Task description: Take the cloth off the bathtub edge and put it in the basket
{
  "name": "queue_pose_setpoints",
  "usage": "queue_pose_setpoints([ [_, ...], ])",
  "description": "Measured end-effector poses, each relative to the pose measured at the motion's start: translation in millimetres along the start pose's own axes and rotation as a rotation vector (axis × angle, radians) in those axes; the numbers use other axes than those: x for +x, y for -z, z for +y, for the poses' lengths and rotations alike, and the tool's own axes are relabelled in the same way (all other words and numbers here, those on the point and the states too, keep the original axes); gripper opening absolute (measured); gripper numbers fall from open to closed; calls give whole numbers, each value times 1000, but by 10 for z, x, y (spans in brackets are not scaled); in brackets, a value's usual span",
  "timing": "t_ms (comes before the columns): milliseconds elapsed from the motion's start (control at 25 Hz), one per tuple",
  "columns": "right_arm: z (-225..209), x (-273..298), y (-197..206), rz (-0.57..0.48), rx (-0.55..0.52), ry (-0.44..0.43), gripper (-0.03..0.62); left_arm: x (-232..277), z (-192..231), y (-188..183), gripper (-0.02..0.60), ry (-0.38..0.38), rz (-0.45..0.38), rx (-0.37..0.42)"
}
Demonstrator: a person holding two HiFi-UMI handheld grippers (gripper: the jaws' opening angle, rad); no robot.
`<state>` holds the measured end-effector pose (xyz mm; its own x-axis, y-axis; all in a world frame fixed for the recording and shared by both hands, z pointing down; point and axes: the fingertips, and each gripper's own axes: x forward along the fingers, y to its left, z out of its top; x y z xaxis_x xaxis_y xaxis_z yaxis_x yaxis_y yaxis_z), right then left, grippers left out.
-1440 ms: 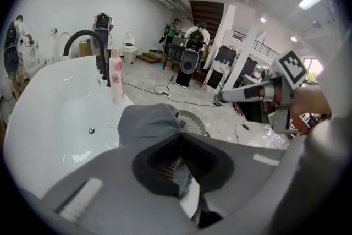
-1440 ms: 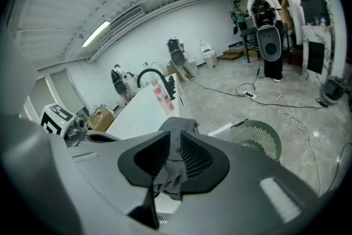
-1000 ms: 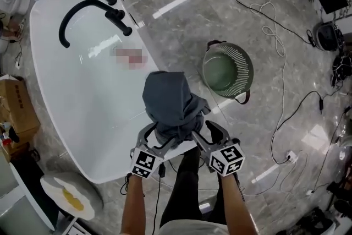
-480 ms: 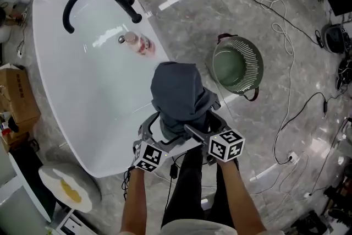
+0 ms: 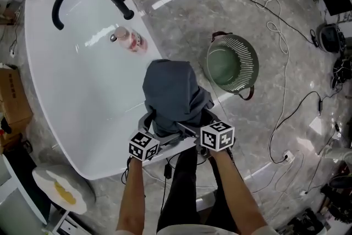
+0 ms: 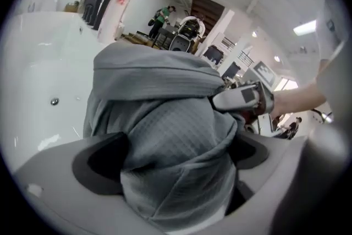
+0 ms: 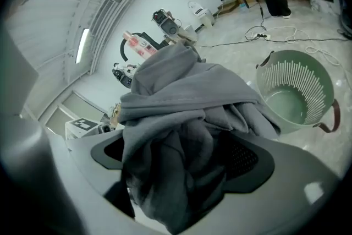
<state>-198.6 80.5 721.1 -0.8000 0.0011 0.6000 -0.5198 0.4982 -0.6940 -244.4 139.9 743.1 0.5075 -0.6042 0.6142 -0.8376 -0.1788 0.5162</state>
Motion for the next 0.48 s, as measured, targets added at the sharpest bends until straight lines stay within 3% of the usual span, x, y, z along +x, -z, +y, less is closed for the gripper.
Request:
queue_pose_setpoints([
  [280, -50, 137, 18, 9, 49, -58, 470, 141, -104, -25, 607, 49, -60, -75],
  [480, 1, 126, -21, 8, 21, -92, 427, 116, -190, -53, 525, 49, -71, -99],
])
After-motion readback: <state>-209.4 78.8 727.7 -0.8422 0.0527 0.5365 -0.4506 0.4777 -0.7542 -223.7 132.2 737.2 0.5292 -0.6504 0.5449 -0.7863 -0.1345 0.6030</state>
